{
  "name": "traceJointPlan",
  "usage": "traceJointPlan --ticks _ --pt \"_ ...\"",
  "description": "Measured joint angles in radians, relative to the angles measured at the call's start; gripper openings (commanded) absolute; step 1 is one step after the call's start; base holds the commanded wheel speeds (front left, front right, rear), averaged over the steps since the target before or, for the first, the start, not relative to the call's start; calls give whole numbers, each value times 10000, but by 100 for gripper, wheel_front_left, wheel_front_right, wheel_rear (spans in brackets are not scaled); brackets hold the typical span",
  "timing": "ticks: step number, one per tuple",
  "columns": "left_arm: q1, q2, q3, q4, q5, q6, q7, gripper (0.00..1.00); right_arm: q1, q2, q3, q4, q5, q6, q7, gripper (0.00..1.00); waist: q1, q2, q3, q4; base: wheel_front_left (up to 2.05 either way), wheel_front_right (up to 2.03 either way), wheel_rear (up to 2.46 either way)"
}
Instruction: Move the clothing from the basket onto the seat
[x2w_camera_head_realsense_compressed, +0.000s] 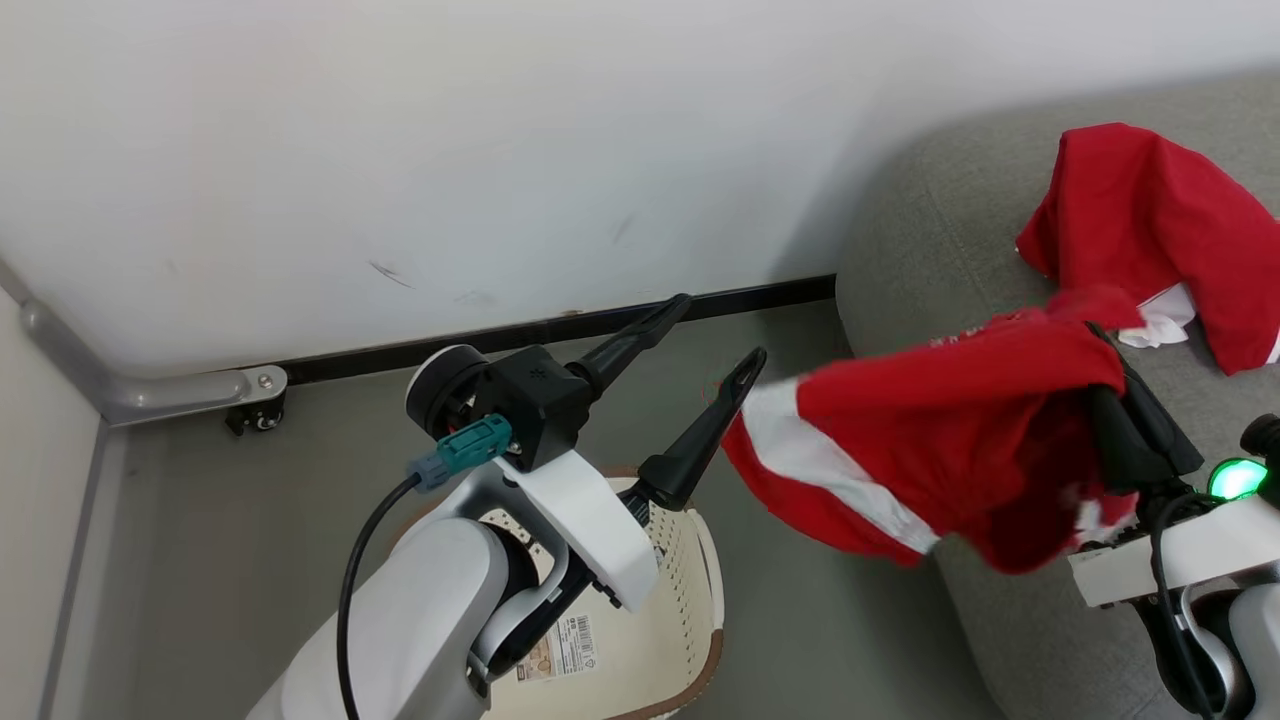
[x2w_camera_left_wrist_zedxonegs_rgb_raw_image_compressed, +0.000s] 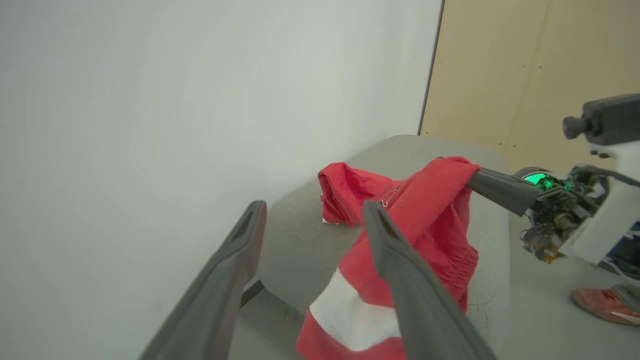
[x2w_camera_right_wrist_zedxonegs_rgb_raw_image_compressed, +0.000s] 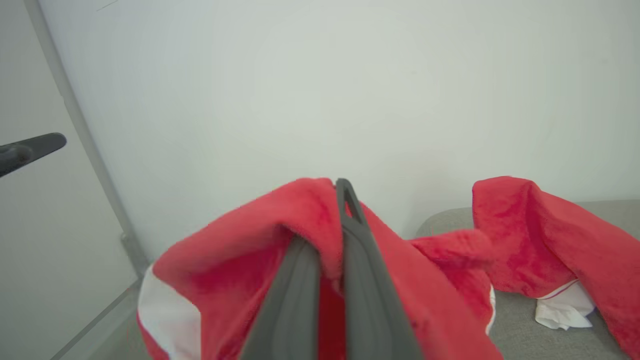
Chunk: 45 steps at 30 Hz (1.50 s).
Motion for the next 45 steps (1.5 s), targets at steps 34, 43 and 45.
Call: traceJointPlan --ticks 34,43,45 --pt "-432 33 -349 44 -12 -138 435 100 693 1018 -842 -1348 -518 0 0 0 0 0 764 -2068 0 0 0" --pt "-438 222 -332 65 -2 -140 522 100 693 1239 -777 -1396 -617 0 0 0 0 0 935 -2716 0 0 0" --pt "-438 282 -305 71 0 -138 525 100 693 1287 -698 -1396 -617 0 0 0 0 0 975 -2850 0 0 0"
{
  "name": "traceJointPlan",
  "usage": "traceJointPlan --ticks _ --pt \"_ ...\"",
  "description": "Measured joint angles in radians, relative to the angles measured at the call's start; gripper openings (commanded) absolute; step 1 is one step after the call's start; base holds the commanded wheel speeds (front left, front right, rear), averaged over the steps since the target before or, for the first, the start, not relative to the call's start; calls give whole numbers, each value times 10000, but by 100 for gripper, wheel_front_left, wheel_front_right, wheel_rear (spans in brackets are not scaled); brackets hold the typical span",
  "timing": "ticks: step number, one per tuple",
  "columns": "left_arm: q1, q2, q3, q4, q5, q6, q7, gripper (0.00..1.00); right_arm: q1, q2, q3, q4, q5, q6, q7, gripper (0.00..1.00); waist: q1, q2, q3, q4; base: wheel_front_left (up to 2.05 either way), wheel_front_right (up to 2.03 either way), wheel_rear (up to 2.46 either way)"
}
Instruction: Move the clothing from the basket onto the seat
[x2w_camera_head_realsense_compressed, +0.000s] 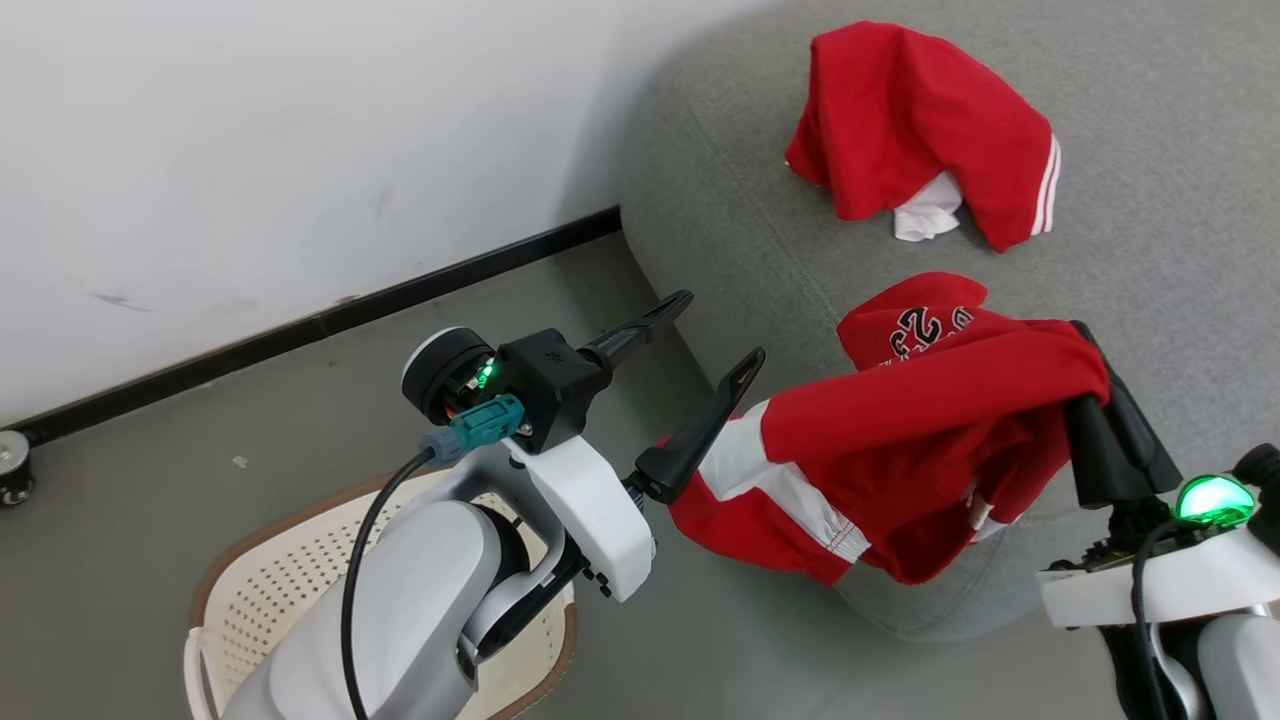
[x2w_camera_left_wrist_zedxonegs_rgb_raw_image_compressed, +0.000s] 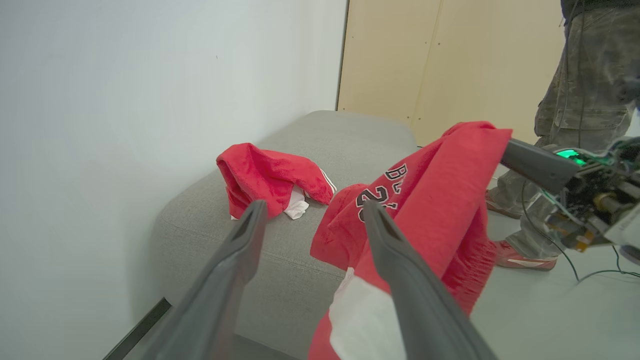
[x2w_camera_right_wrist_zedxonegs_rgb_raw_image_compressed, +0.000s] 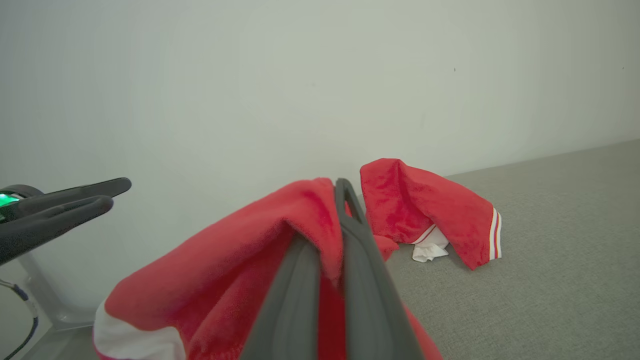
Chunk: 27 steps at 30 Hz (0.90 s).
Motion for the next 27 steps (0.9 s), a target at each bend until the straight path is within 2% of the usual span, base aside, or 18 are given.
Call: traceJointPlan --ticks 14,27 --pt "2 276 159 -188 104 151 196 100 -186 84 541 201 -2 0 0 0 0 0 372 -718 0 0 0" --pt "30 393 167 -552 270 431 541 100 -1999 -301 380 608 -431 2 0 0 0 0 915 -851 0 0 0"
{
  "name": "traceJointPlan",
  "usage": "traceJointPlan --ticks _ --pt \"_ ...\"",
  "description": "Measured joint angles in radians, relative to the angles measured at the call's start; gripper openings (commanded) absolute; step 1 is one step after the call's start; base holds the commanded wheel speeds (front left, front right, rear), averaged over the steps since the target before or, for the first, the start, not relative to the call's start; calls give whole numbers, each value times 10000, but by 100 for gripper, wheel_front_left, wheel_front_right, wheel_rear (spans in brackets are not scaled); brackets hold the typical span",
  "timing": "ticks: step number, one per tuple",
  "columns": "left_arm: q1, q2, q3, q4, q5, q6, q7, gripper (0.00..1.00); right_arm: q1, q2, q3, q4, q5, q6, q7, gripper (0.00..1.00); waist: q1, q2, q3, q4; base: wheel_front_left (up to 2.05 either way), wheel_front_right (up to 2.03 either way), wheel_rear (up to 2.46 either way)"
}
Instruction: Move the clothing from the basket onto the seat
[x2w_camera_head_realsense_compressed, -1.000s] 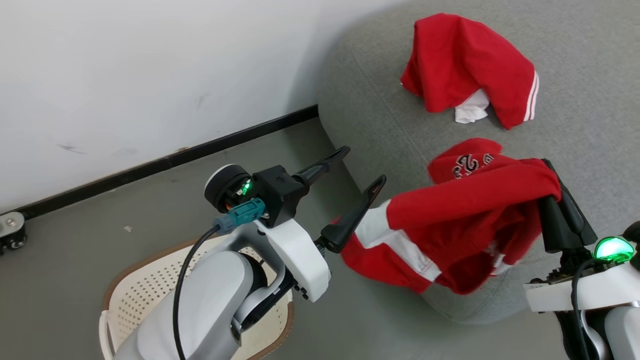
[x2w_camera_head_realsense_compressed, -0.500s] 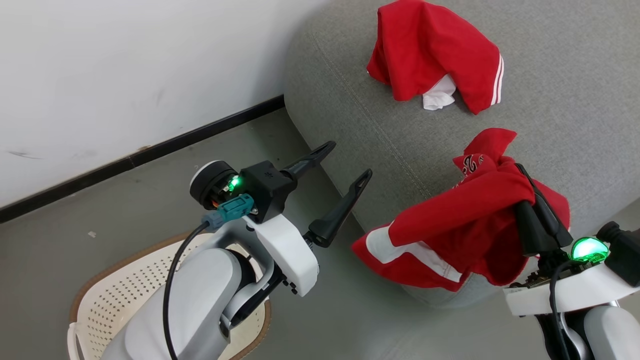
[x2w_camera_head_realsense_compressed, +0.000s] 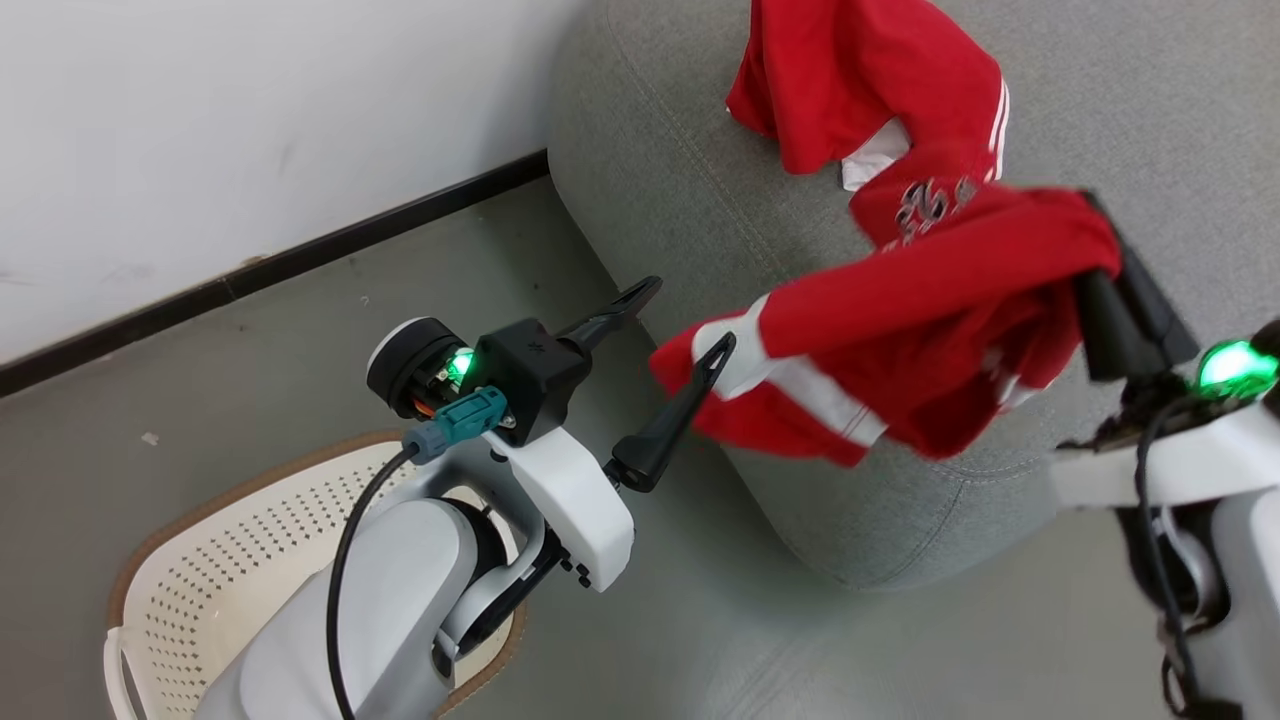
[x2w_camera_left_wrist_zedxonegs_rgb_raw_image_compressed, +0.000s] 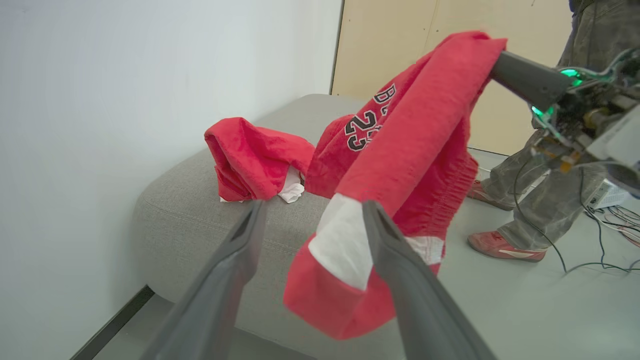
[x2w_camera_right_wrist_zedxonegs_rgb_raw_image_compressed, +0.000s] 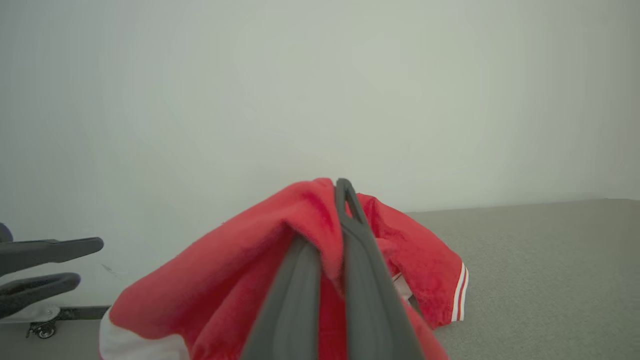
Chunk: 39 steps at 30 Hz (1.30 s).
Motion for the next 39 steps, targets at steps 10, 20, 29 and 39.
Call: traceJointPlan --ticks 10,20,29,39 --pt "18 165 12 -309 107 290 259 100 -2039 -754 -399 911 -180 0 -4 0 0 0 524 186 0 0 0" --pt "20 380 94 -713 357 479 529 100 -4200 -1647 -566 2113 -184 0 117 0 0 0 1153 491 0 0 0" --pt "19 585 163 -1087 430 639 790 100 -6371 -2769 -736 3198 -479 4 859 0 -1 0 1808 784 0 0 0" --pt "-15 669 128 -1570 535 648 1131 100 -8368 -3839 -1018 3931 -1162 6 1037 0 0 0 2630 1086 0 0 0"
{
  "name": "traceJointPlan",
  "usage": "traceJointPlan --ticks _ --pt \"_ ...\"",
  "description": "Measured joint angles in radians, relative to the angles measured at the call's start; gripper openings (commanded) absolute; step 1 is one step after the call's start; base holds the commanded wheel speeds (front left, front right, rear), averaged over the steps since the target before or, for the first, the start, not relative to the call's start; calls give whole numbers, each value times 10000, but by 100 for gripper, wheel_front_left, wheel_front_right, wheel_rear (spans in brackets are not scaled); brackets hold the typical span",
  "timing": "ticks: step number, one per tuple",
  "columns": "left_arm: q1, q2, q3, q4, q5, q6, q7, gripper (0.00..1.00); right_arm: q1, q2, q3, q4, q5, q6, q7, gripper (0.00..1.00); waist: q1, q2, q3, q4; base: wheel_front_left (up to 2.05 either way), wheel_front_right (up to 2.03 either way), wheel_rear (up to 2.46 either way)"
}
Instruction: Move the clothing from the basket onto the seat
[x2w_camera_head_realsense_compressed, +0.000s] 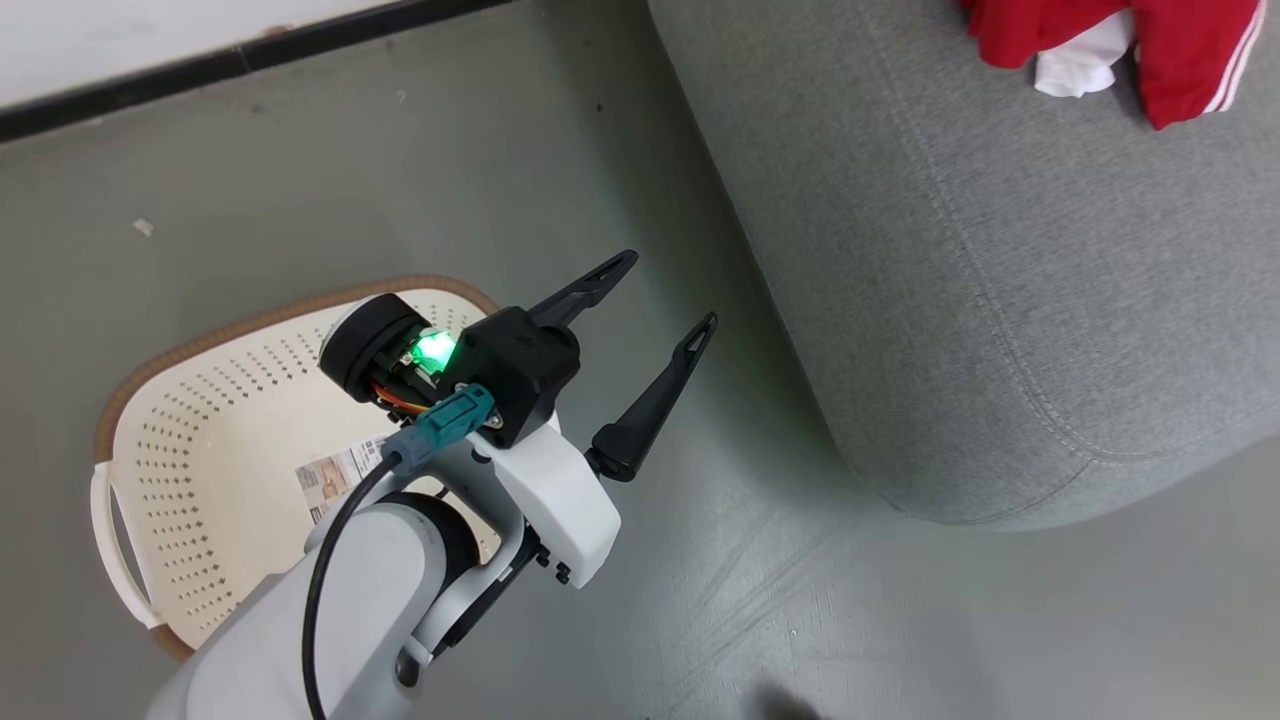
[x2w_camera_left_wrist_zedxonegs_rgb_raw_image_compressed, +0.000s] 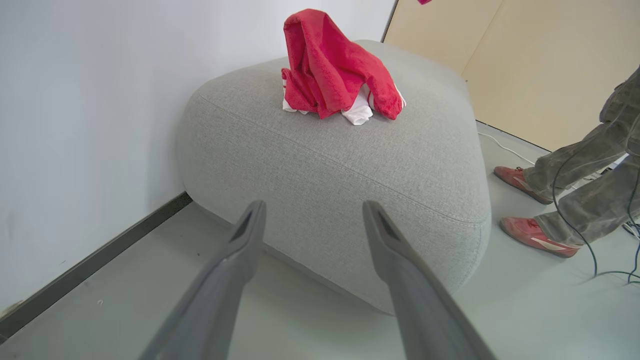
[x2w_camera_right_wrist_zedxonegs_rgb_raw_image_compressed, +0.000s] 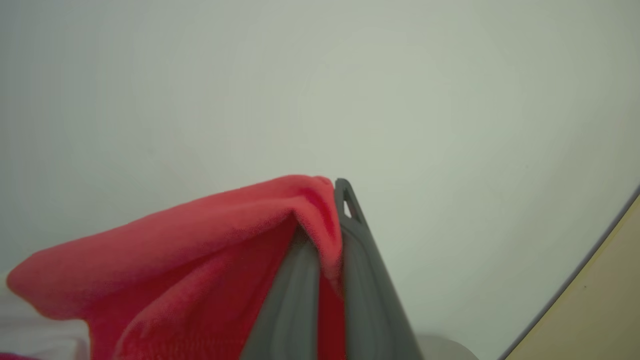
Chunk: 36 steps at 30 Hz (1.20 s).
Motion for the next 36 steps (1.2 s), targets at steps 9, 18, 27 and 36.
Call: traceJointPlan --ticks 9,18,27,36 --pt "-155 221 -48 -267 104 0 278 100 -781 -364 -117 794 -761 2 2 0 0 0 763 228 0 0 0" --pt "-551 240 -65 -583 244 -12 443 100 -743 357 -972 2669 -1233 2 399 0 0 0 1518 439 0 0 0" --pt "-910 393 36 -723 378 -31 527 100 -757 1099 -1710 3754 -922 2 711 0 0 0 2146 660 0 0 0" --pt "-1317 476 203 -779 510 -115 523 100 -823 1267 -2510 3883 -961 2 836 0 0 -1 2584 804 0 0 0"
